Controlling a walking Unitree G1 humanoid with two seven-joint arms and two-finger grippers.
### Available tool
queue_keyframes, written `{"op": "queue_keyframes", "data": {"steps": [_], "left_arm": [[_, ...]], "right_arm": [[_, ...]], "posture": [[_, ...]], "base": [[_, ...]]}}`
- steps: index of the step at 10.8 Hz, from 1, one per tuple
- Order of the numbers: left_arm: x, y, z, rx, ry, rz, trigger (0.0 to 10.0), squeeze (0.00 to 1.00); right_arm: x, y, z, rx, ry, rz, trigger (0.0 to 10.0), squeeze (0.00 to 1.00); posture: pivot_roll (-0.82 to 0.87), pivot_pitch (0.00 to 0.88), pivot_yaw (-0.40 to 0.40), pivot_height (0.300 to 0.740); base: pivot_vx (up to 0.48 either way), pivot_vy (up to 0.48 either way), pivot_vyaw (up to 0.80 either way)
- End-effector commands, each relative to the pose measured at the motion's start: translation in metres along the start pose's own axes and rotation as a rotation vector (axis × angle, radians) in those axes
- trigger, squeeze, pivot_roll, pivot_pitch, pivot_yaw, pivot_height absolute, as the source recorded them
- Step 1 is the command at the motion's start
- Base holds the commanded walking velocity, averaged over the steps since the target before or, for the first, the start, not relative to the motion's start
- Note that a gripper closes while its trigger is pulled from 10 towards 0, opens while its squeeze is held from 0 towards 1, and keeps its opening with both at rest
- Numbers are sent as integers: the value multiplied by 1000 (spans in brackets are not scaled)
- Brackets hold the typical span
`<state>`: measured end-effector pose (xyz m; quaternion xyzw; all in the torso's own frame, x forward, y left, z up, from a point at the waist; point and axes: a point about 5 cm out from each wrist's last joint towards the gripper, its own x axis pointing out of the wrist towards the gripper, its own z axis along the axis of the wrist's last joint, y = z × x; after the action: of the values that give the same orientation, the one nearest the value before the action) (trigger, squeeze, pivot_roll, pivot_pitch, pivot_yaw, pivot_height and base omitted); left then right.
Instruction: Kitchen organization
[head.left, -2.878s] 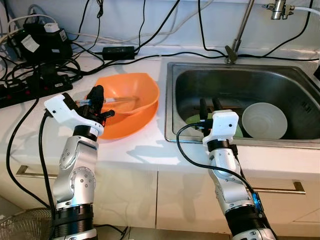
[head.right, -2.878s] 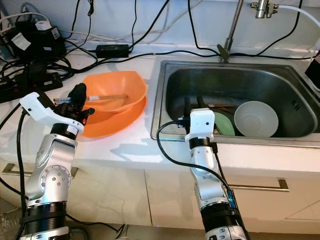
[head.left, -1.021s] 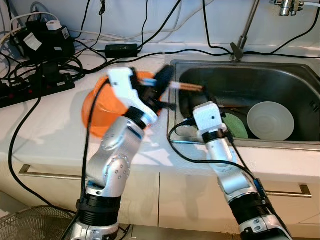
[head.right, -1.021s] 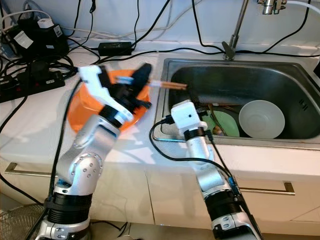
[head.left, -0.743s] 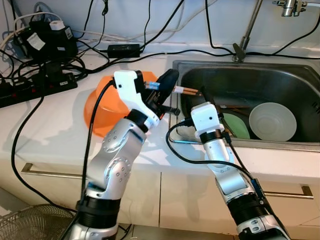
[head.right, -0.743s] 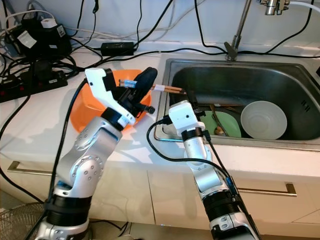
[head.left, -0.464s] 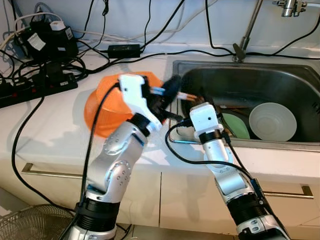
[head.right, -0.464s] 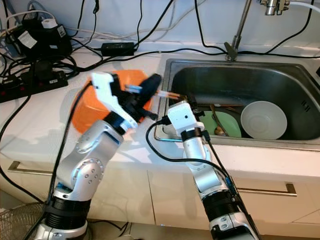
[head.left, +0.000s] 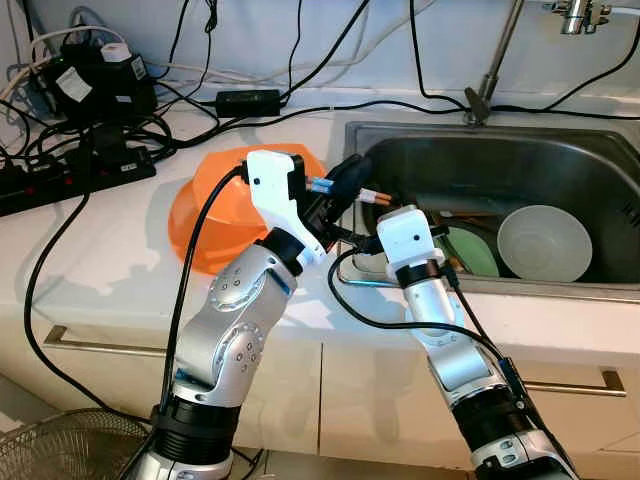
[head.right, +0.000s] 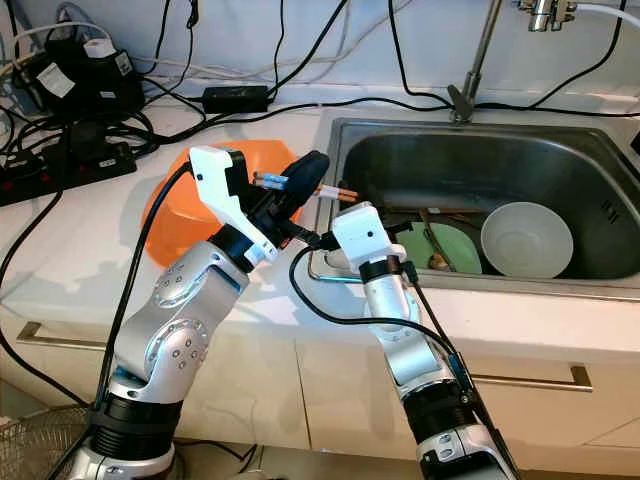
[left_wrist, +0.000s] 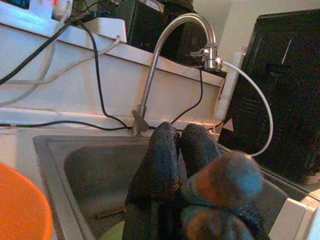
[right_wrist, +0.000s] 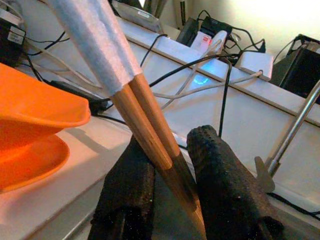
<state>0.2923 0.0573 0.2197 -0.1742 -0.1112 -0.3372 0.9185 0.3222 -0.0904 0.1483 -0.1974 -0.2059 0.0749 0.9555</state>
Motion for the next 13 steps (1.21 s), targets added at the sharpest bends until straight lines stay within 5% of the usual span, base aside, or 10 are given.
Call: {"op": "queue_keyframes", "data": {"steps": [1,4,5,13], "left_arm": [[-1,5,0,15,-3,35,10000,0],[0,9,4,21,-29,73,10000,0],[0,10,6,16,-45,80,10000,1000],[-2,-6,10,-45,-59,-59,10000,1000]], "right_arm": [[2,-2,2,9,-2,-9,0,0],[2,-1,1,15,0,-4,0,0],[2,-1,1,16,1,-3,0,0],[6,-1,-8,36,81,-24,0,0]], "posture": [[97,0,67,740],[99,0,65,740],[99,0,65,740],[103,0,62,740]], "base": [[0,0,0],[0,0,0],[0,0,0],[0,0,0]]}}
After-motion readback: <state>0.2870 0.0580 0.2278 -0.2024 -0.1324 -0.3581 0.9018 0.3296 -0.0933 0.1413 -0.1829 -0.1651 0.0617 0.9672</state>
